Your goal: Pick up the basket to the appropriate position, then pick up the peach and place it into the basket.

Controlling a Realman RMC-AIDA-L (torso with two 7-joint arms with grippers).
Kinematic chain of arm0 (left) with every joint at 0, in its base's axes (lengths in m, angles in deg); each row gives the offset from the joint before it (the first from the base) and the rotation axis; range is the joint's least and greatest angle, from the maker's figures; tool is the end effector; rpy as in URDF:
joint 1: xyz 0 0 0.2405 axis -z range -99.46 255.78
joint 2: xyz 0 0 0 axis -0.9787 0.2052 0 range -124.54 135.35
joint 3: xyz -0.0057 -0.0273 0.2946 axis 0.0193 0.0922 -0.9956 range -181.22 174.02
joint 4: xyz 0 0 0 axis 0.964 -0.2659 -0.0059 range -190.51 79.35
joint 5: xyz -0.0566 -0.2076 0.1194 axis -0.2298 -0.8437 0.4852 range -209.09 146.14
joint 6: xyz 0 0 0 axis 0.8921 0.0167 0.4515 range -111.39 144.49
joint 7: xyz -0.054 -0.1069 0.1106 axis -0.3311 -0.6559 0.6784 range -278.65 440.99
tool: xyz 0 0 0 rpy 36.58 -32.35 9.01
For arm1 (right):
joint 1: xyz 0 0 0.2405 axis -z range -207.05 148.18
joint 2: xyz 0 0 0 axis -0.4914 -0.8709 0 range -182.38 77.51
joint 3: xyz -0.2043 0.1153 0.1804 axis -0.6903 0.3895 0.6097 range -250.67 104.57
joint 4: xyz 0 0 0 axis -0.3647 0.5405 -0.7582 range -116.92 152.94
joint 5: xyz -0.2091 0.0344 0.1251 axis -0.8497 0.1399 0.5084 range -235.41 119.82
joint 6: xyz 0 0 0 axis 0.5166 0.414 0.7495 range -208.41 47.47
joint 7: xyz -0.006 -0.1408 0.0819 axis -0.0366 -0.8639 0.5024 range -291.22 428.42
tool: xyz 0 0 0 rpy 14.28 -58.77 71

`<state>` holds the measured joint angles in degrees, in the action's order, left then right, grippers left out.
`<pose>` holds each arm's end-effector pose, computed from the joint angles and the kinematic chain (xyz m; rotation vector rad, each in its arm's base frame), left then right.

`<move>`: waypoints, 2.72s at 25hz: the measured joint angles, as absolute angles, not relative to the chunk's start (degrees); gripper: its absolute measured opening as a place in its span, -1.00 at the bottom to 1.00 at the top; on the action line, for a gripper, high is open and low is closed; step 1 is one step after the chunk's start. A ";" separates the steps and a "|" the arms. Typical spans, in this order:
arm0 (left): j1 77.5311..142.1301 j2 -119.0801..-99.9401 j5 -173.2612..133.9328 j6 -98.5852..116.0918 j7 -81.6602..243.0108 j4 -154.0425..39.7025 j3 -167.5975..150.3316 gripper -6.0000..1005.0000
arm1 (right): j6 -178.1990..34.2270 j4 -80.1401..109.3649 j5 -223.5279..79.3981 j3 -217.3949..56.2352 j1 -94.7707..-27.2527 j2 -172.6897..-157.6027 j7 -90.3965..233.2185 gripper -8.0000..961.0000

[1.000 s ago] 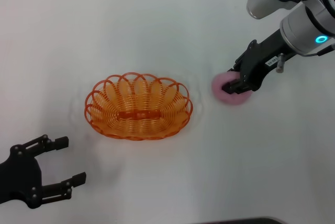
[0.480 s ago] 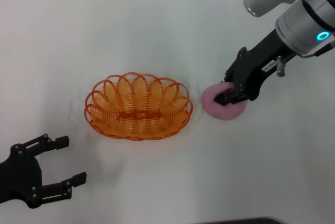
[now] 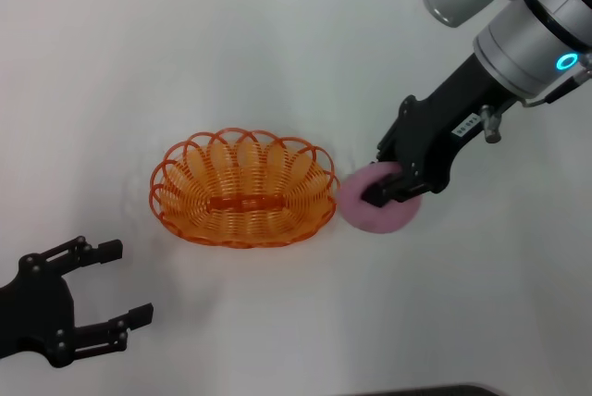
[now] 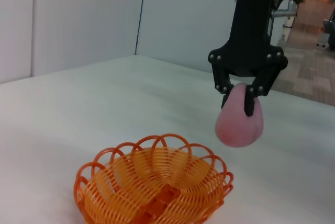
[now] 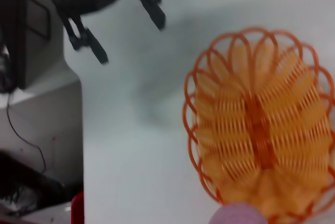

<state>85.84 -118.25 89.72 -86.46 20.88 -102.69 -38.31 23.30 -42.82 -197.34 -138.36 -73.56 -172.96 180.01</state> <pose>-0.3905 0.2213 -0.0337 -2.7336 -0.5393 -0.6362 0.1878 0.3968 -0.0509 2.9707 -0.4266 0.3470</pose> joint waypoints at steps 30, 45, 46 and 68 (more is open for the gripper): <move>86.31 -118.42 89.72 -86.60 20.62 -102.69 -38.32 0.71 | 8.15 -38.42 -187.36 -147.00 -74.30 -172.85 177.49 -0.43; 86.27 -118.26 89.72 -87.36 20.52 -102.52 -37.25 0.71 | 7.04 -36.96 -185.14 -146.63 -73.29 -172.48 176.79 0.21; 86.30 -118.26 89.72 -87.46 20.53 -102.47 -37.12 0.71 | 7.00 -36.95 -184.36 -146.54 -72.96 -172.42 176.32 0.21; 87.11 -118.31 89.63 -88.82 20.53 -102.09 -35.27 0.71 | 11.76 -35.99 -175.39 -131.29 -57.37 -172.00 161.32 0.37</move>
